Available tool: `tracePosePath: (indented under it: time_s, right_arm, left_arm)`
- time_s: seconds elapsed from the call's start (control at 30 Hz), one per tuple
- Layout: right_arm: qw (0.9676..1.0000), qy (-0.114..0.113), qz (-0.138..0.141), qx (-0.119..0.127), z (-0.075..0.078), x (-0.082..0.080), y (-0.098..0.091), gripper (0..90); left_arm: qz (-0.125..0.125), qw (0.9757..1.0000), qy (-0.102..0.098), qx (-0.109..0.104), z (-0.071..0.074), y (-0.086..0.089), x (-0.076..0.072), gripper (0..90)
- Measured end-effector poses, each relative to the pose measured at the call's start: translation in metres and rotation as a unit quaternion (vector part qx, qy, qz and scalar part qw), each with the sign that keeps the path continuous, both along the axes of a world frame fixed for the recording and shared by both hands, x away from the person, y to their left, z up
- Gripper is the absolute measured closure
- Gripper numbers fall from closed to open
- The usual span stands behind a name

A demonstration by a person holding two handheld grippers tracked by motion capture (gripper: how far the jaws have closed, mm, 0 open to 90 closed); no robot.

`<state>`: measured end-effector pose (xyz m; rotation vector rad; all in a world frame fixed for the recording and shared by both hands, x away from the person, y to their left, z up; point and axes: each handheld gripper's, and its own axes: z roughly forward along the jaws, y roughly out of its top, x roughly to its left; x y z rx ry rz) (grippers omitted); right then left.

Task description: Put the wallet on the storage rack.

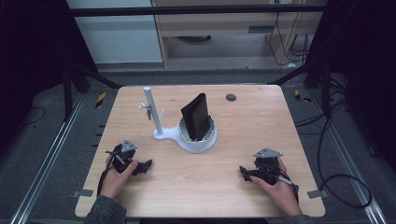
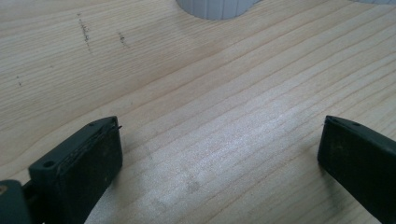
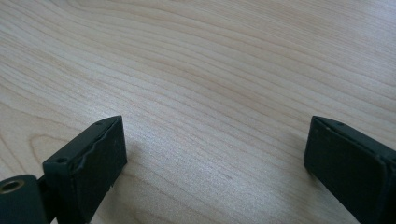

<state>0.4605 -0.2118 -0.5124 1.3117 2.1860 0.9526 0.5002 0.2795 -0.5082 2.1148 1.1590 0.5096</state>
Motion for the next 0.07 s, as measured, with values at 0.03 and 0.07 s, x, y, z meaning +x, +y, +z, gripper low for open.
tracePosePath:
  time_s: [0.03,0.07]
  right_arm:
    - [1.0000,0.000,0.000,0.000,0.0000,0.0000,0.0000,5.9]
    - [1.0000,0.000,0.000,0.000,0.0000,0.0001,0.0002,5.6]
  left_arm:
    - [0.000,1.0000,0.000,0.000,0.0000,0.0000,0.0000,0.0]
    - [0.000,1.0000,0.000,0.000,0.0000,0.0002,-0.0001,0.0]
